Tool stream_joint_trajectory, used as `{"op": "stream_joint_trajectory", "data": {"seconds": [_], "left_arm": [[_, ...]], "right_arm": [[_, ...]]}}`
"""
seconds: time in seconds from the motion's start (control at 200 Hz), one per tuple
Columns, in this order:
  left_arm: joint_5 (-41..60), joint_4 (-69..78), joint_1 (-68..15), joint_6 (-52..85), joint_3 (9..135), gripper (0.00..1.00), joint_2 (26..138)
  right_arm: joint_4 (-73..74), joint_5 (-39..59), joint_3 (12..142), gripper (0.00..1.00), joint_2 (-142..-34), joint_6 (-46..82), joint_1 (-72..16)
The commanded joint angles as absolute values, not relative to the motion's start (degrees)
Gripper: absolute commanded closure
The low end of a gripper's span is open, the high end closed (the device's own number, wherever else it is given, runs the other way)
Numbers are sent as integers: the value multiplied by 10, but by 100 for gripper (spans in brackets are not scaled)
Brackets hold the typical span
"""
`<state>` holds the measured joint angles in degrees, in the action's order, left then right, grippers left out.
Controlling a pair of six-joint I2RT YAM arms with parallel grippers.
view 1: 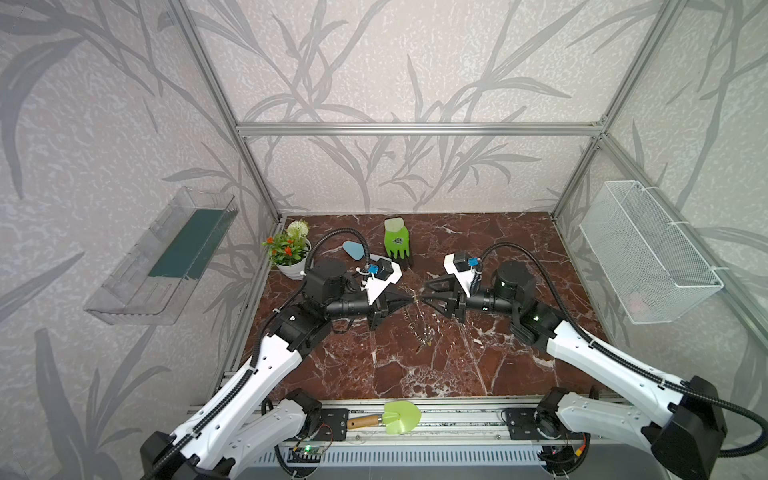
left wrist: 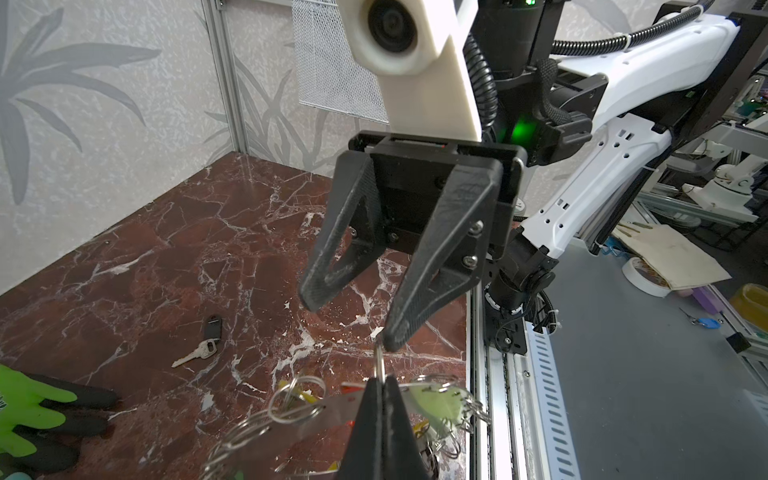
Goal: Put the keys on the keyring
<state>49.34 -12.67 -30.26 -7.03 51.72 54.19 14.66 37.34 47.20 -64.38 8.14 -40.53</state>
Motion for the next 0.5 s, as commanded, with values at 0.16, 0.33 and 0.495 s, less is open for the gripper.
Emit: {"op": "stream_joint_trajectory", "data": {"seconds": [0.16, 0.33, 0.495], "left_arm": [[507, -110, -303, -84, 543, 100, 538], [507, -114, -303, -86, 543, 100, 538], [508, -116, -303, -87, 545, 100, 544]], "right_arm": [[147, 405, 488, 66, -653, 66, -415], [151, 416, 490, 72, -660, 66, -417], [171, 422, 483, 73, -658, 70, -418]]}}
